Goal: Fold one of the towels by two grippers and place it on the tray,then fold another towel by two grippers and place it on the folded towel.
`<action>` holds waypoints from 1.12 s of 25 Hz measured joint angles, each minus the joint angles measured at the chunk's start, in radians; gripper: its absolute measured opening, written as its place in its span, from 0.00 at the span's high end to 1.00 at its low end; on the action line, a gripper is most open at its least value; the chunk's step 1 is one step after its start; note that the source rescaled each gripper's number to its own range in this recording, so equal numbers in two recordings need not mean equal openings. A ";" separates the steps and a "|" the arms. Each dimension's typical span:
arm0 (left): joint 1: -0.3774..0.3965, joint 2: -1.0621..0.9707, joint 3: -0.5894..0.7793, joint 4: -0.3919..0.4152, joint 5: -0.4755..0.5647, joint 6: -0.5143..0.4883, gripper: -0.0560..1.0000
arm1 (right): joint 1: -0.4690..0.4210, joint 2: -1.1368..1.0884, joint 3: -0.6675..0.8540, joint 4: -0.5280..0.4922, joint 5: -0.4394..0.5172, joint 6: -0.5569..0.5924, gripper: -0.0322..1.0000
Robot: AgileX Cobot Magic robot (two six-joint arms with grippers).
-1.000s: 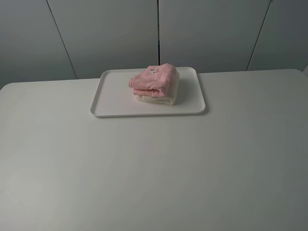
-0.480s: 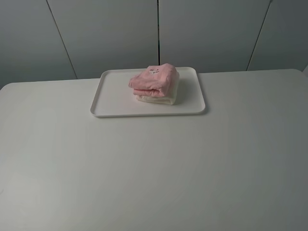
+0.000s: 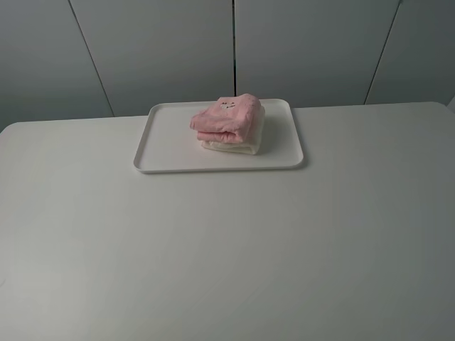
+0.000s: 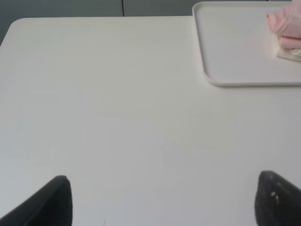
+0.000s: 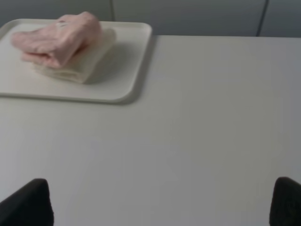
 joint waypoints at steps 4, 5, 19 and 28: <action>0.001 0.000 0.000 0.000 0.000 0.000 0.01 | -0.046 0.000 0.000 -0.006 0.000 0.002 0.00; 0.001 0.000 0.000 0.000 0.000 0.000 0.01 | -0.042 0.000 0.000 -0.006 0.000 0.002 0.00; 0.001 0.000 0.000 -0.018 -0.002 0.025 0.01 | 0.000 0.000 0.000 -0.031 -0.001 -0.004 0.00; 0.001 0.000 0.000 -0.016 -0.002 0.029 0.01 | 0.003 0.000 0.000 -0.042 -0.002 -0.012 0.00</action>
